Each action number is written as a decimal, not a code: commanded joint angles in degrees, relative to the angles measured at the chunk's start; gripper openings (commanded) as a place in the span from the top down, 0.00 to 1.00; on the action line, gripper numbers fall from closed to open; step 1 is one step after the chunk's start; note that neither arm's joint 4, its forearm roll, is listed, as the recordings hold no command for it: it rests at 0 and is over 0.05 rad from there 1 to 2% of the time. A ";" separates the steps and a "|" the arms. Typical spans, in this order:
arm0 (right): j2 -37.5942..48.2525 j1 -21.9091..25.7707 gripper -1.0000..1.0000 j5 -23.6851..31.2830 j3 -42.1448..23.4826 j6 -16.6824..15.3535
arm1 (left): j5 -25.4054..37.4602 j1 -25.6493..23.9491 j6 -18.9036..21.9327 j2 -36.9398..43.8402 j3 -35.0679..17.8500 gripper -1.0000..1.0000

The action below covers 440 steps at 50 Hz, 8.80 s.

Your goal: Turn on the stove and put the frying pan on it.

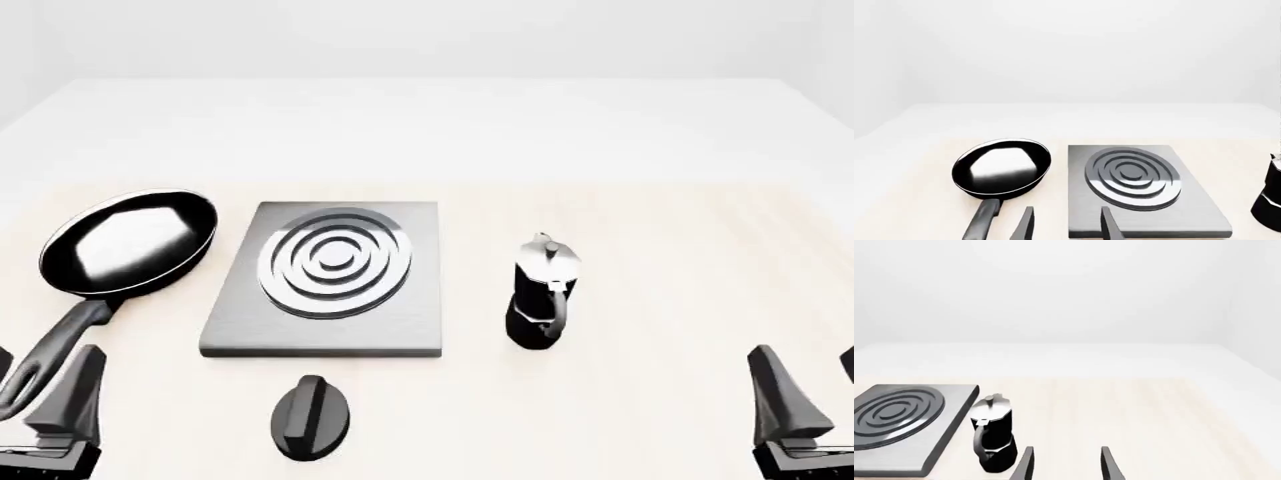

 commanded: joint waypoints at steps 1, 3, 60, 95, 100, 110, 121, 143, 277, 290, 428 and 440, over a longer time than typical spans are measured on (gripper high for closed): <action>0.52 0.99 0.00 -0.16 0.02 -1.65 | -0.80 -0.69 -1.22 1.88 -0.15 0.00; 0.83 1.58 0.00 -0.34 0.03 -1.35 | -1.09 -1.00 -1.39 1.54 -0.17 0.00; 0.42 2.81 0.00 2.56 0.03 -2.75 | 13.09 -28.13 -7.60 27.45 -10.47 0.00; 0.10 4.58 0.00 3.19 0.03 -1.83 | -14.30 -34.63 -9.22 53.70 -3.24 0.00; 0.14 4.65 0.00 3.00 0.03 -1.89 | -18.76 -35.05 -9.17 58.04 -2.69 0.00; 0.20 4.46 0.00 2.84 0.03 -2.12 | -26.30 -35.02 -9.76 64.98 -1.27 0.00; 0.02 4.49 0.00 3.10 0.03 -2.29 | -34.57 -35.88 -11.19 73.61 -0.89 0.00; 0.04 4.06 0.00 3.13 0.03 -2.23 | -43.09 -36.52 -10.79 83.41 -0.90 0.00; -0.13 6.12 0.00 0.93 0.02 -1.83 | 30.01 -5.82 6.92 30.34 -31.30 0.00; -0.12 6.65 0.00 1.06 0.03 -1.92 | 26.80 2.56 10.42 36.83 -31.43 0.00; 4.90 7.13 0.00 -1.48 0.02 -4.71 | -18.83 26.47 28.36 99.94 -33.04 0.00; 3.85 7.09 0.00 -0.46 0.02 -4.76 | -18.60 25.30 27.95 96.42 -31.89 1.00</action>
